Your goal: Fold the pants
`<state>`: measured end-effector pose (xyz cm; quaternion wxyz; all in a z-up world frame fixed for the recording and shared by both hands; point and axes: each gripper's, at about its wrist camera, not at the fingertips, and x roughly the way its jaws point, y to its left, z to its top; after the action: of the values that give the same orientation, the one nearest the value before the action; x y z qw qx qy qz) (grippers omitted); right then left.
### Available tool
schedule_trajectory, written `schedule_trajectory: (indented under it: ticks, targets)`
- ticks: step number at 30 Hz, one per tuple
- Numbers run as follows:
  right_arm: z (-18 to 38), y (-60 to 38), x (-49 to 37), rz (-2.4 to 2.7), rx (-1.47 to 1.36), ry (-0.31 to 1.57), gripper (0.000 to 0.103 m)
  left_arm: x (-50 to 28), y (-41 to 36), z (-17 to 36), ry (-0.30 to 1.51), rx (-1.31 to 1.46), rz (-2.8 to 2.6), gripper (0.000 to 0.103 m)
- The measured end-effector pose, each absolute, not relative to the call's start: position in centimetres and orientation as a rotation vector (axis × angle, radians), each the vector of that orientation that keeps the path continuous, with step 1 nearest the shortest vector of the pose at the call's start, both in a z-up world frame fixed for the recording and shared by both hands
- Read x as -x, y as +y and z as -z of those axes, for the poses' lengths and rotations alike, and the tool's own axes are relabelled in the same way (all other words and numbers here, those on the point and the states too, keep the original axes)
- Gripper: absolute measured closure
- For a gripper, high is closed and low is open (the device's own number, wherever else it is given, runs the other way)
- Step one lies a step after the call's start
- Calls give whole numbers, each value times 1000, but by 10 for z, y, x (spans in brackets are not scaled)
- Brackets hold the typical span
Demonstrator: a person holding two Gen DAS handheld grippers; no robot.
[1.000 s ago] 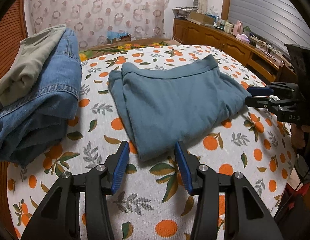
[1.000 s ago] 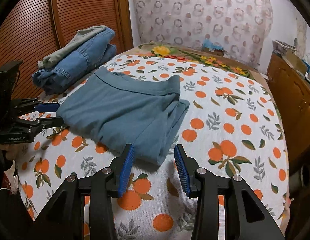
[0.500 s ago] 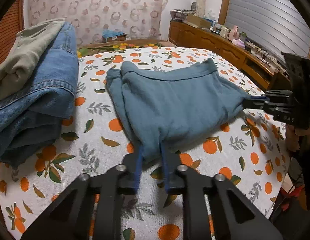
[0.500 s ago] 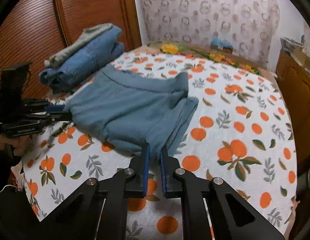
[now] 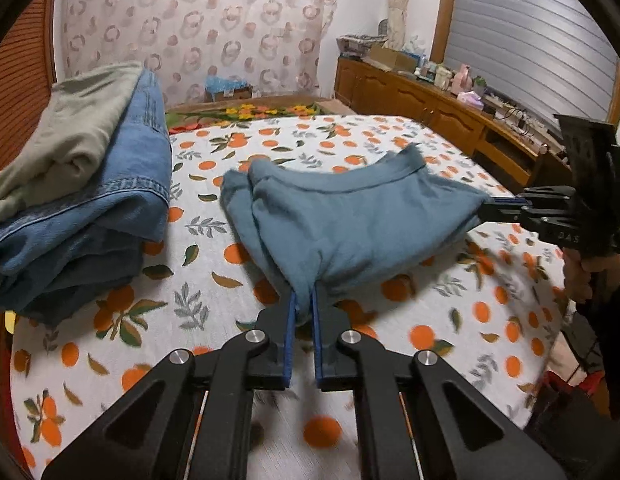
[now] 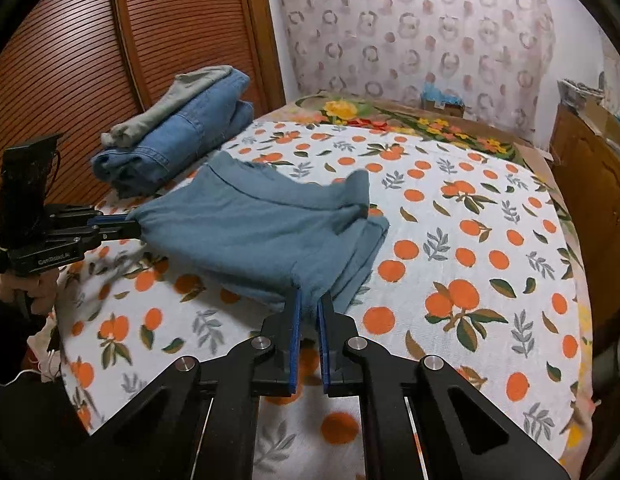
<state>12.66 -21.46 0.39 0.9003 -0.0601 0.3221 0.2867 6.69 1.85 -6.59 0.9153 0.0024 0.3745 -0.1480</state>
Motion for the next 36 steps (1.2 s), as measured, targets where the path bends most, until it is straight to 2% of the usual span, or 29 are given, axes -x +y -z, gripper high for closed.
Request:
schedule_trajectory:
  ticks: [25, 27, 29, 32, 34, 36]
  targets:
    - [0, -240, -29, -626, 102, 668, 95, 2, 5, 73, 834, -6, 328, 93]
    - [-1, -240, -28, -626, 94, 668, 95, 0, 5, 74, 844, -11, 320, 85]
    - [-4, -240, -25, -623, 99, 668, 95, -1, 5, 73, 841, -16, 315, 69]
    - [-9, -243, -23, -603, 94, 658, 95, -4, 7, 68, 827, -12, 305, 57]
    - [-12, -247, -22, -591, 88, 649, 91, -6, 8, 64, 819, -10, 302, 53]
    - [-15, -250, -20, -571, 80, 639, 84, -9, 9, 61, 808, -9, 290, 39]
